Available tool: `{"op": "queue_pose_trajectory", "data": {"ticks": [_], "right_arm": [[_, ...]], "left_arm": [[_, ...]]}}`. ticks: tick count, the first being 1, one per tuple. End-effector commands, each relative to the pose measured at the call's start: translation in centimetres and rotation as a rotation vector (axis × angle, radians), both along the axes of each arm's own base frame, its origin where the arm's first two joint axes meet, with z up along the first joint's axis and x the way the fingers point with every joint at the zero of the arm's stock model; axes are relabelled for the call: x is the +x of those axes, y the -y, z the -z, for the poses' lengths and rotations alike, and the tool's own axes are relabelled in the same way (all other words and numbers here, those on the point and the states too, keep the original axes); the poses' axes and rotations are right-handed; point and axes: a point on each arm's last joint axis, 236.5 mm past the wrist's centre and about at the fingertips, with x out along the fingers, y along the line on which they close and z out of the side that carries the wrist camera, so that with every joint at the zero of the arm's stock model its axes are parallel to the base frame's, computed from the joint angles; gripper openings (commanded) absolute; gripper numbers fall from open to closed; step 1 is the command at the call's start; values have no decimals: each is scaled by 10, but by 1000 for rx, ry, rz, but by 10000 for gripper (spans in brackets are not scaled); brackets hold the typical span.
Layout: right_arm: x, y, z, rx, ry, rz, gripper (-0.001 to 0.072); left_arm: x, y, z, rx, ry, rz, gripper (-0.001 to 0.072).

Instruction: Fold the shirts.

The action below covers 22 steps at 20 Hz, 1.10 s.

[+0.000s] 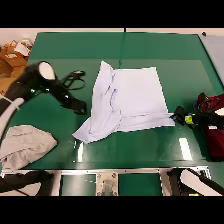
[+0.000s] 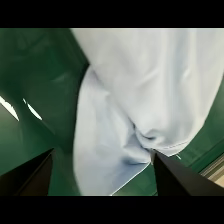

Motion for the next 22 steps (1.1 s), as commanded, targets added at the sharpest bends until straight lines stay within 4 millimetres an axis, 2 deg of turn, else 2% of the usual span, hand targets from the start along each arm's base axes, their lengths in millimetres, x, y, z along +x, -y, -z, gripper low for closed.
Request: {"op": "queue_pose_trajectory", "data": {"ticks": [1,2,3,6,8,9,10,12,13,14,16,18,19,22], "right_arm": [[-4,12,25,30,-80,23,13],[-6,10,32,43,-103,23,13],[-8,9,37,52,-120,22,13],[-4,7,38,69,-110,24,13],[0,6,35,78,-98,32,13],[1,7,34,75,-93,27,13],[1,7,34,75,-93,26,13],[1,7,34,74,-93,26,13],[1,7,34,74,-93,26,12],[1,7,34,72,-90,20,13],[2,8,33,68,-84,13,13],[6,9,29,67,-76,7,13],[8,9,25,69,-71,1,12],[19,5,8,100,-47,-15,12]], "left_arm": [[-30,79,6,-30,76,129,675],[-37,98,11,-29,104,150,675],[-43,109,18,-7,118,165,675],[-76,117,57,122,49,247,675],[-99,118,73,177,-10,297,675],[-101,117,80,209,-6,306,665],[-96,111,84,255,19,297,614],[-84,95,85,328,49,269,560],[-82,86,84,368,53,284,194],[-84,79,80,397,45,305,26],[-70,69,64,437,104,311,25],[-41,60,35,420,196,257,24],[-27,50,20,398,216,201,24],[16,-18,-15,356,229,-27,24]]}}
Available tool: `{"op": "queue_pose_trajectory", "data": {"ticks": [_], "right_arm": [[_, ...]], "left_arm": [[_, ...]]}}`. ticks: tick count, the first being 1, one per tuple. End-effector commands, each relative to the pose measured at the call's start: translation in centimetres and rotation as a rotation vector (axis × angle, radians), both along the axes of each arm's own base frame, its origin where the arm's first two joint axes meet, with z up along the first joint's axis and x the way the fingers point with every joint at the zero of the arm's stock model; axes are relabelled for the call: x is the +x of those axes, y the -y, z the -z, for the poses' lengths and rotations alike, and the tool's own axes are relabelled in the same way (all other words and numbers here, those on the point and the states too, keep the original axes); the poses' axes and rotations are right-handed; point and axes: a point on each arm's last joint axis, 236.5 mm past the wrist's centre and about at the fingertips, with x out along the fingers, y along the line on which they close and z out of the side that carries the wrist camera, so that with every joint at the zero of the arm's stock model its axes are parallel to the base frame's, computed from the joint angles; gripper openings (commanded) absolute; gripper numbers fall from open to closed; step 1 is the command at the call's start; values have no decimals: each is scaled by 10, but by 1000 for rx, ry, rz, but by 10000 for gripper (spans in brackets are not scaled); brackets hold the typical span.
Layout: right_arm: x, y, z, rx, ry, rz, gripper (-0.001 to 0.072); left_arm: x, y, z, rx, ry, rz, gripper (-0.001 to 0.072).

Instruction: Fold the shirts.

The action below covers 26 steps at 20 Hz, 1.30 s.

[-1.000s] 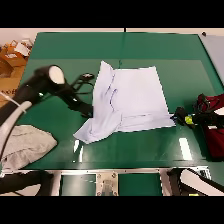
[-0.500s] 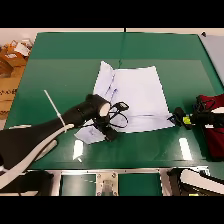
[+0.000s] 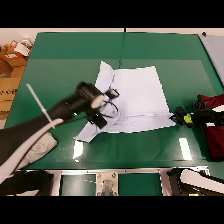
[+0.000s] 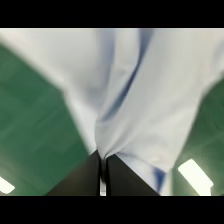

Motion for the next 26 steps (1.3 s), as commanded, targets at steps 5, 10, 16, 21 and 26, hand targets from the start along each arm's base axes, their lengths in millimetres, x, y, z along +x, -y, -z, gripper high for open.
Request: {"op": "queue_pose_trajectory", "data": {"ticks": [5,10,16,21,26], "right_arm": [[19,-23,-42,130,67,-54,12],[15,-27,-41,142,59,-72,12],[15,-52,-46,173,72,-153,12],[14,-65,-46,177,68,-193,12],[14,-65,-46,176,69,-191,12]], "left_arm": [[53,-124,-40,-269,-41,-362,24],[21,-127,10,-441,-209,-459,25],[2,-108,55,-536,-238,-527,232],[17,-120,29,-477,-218,-532,720],[66,-111,-8,-511,-57,-532,720]]}}
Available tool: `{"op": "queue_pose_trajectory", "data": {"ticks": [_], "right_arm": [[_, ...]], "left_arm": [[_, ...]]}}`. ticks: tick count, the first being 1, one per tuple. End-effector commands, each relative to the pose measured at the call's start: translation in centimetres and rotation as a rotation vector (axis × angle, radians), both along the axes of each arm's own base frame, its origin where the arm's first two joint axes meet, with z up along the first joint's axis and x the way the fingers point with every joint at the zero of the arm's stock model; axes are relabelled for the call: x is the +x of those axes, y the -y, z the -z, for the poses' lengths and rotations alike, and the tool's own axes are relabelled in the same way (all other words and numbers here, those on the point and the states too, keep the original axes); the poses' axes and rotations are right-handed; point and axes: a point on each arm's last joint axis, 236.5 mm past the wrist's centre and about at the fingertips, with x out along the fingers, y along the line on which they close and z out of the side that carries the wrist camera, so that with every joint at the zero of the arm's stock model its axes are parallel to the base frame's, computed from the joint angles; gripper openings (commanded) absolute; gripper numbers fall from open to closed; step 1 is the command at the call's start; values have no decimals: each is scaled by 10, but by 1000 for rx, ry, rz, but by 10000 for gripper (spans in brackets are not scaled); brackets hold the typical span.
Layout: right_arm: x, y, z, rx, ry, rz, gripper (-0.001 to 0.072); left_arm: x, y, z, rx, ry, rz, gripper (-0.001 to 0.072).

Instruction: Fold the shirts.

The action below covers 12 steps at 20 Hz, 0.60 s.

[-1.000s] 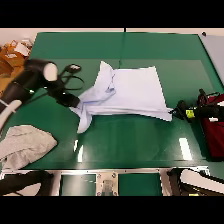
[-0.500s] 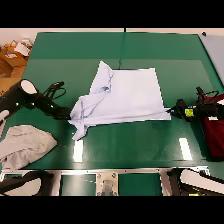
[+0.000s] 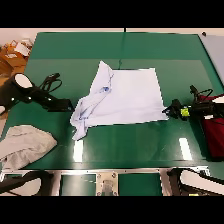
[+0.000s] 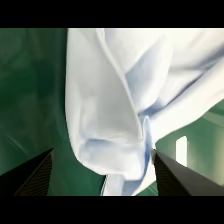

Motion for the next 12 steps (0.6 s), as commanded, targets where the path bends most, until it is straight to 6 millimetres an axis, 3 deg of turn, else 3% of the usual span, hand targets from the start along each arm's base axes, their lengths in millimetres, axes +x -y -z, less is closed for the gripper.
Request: {"op": "queue_pose_trajectory", "data": {"ticks": [1,4,6,7,9,12], "right_arm": [[0,-1,0,0,2,-2,12],[2,1,0,-5,6,3,12],[2,1,0,-5,6,3,13],[2,1,0,-5,6,3,12],[2,1,0,-5,6,3,12],[5,2,-3,-10,21,-5,12]], "left_arm": [[13,20,-4,-3,36,-5,720],[-5,55,27,-7,-34,48,720],[-14,58,51,33,-97,68,678],[-19,54,61,63,-128,80,498],[-27,37,71,136,-170,85,40],[-29,-11,65,342,-186,149,25]]}}
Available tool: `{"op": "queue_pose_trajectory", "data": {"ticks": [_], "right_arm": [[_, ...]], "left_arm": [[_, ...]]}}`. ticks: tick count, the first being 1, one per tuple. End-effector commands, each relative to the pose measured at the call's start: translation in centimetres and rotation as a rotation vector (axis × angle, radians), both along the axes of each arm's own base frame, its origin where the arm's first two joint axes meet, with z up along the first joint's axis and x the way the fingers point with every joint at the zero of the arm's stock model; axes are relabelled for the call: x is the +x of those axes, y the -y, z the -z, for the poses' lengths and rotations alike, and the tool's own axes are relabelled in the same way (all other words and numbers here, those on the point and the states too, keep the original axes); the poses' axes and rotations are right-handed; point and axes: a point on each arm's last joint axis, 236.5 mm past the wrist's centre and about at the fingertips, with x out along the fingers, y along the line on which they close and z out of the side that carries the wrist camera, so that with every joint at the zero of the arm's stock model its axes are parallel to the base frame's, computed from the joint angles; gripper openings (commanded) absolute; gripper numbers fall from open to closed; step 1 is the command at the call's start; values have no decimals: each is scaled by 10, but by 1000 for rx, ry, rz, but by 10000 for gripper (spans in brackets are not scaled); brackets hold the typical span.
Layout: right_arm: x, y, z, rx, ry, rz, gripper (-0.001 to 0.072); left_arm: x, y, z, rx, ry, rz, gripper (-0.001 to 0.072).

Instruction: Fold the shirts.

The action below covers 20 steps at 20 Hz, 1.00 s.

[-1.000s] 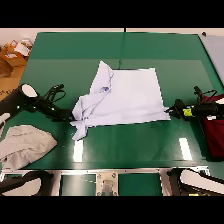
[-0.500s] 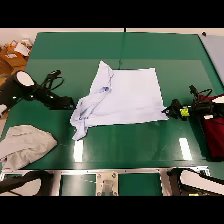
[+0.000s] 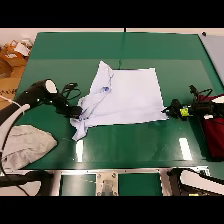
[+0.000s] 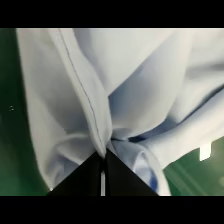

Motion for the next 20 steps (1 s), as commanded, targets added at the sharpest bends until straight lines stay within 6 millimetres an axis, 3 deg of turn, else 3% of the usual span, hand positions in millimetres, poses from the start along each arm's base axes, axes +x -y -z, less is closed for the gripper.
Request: {"op": "queue_pose_trajectory", "data": {"ticks": [1,3,5,9,12,14,16,18,20], "right_arm": [[6,2,-7,-7,25,-8,12],[16,1,-34,6,64,-56,12],[34,-1,-82,19,158,-85,12],[76,8,-225,-55,472,-26,12],[77,16,-346,-115,712,57,13],[63,26,-427,-155,881,152,13],[39,33,-491,-185,1011,245,13],[14,36,-534,-221,1102,303,13],[-6,36,-563,-267,1185,335,13]], "left_arm": [[-3,-56,-7,228,-44,66,24],[14,-79,-37,222,-33,-2,25],[39,-86,-84,123,48,-85,25],[77,-75,-217,-97,346,-118,25],[88,-58,-344,-293,659,-122,26],[82,-54,-440,-400,916,-159,26],[60,-64,-530,-431,1195,-234,26],[25,-74,-591,-454,1404,-309,26],[-12,-72,-626,-467,1526,-325,26]]}}
